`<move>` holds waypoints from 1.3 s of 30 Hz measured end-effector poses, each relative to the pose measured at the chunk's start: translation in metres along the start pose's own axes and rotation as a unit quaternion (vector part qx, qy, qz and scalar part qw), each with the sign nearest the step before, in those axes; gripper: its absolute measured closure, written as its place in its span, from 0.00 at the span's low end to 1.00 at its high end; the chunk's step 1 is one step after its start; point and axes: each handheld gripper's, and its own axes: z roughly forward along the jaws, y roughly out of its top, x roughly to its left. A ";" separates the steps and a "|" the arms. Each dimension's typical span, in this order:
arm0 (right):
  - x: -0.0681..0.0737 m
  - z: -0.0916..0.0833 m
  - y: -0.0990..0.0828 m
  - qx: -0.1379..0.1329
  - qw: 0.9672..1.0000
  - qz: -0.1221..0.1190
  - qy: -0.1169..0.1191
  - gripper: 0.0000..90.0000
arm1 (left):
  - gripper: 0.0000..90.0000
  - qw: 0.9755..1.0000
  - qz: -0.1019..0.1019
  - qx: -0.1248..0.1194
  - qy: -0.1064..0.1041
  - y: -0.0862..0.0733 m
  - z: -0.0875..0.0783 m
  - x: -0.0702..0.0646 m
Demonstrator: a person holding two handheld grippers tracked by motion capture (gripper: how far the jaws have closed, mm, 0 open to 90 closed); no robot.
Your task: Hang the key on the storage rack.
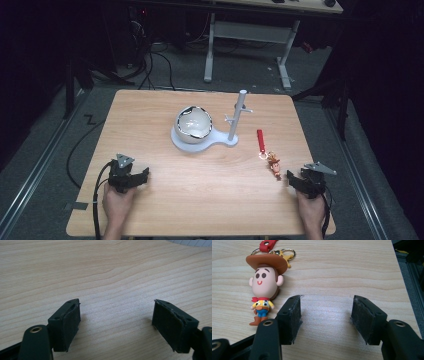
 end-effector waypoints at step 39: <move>-0.002 -0.013 -0.006 -0.022 0.998 0.028 0.054 0.52 | 0.26 1.000 0.000 0.000 0.000 0.000 0.000 0.000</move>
